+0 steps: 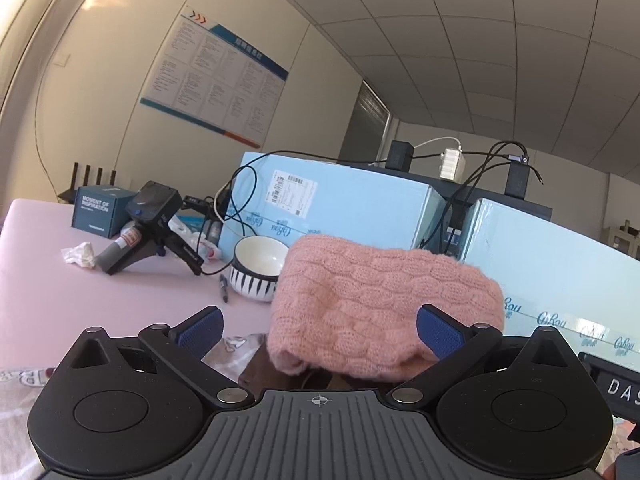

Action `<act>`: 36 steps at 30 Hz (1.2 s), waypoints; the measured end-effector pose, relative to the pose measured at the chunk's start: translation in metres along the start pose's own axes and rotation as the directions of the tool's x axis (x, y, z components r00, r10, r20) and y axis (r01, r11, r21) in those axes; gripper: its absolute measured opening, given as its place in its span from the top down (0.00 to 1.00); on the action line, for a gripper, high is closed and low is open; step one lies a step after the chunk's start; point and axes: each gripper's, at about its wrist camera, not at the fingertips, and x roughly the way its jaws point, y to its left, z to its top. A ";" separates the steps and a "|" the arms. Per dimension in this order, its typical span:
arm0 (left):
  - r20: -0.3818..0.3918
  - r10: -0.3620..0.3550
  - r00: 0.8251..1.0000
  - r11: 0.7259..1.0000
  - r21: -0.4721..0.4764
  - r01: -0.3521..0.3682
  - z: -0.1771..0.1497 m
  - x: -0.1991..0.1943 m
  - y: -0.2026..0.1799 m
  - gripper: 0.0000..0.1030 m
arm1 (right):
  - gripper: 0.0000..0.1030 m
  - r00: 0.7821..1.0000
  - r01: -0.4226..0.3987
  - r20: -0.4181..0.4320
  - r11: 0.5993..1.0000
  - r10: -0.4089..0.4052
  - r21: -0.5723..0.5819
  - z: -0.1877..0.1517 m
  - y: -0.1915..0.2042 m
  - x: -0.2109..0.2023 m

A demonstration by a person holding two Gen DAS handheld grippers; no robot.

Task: Fold clothes

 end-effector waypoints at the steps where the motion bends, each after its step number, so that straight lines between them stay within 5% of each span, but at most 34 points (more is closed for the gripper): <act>1: 0.001 0.010 1.000 1.000 0.009 -0.010 -0.003 -0.003 -0.003 0.00 | 0.00 1.000 0.002 0.003 1.000 -0.002 -0.011 -0.006 -0.001 -0.005; 14: 0.097 0.196 0.976 0.965 0.157 -0.210 -0.024 -0.015 -0.040 0.00 | 0.00 0.987 -0.050 0.139 0.979 0.079 -0.199 -0.023 -0.012 -0.007; 21: 0.102 0.279 0.955 0.930 0.218 -0.295 -0.028 -0.011 -0.050 0.00 | 0.00 0.978 -0.117 0.147 0.975 0.145 -0.187 -0.025 -0.017 -0.004; 36: 0.097 0.234 0.967 0.939 0.236 -0.251 -0.030 -0.011 -0.053 0.00 | 0.00 0.972 -0.118 0.182 0.980 0.147 -0.161 -0.026 -0.022 -0.010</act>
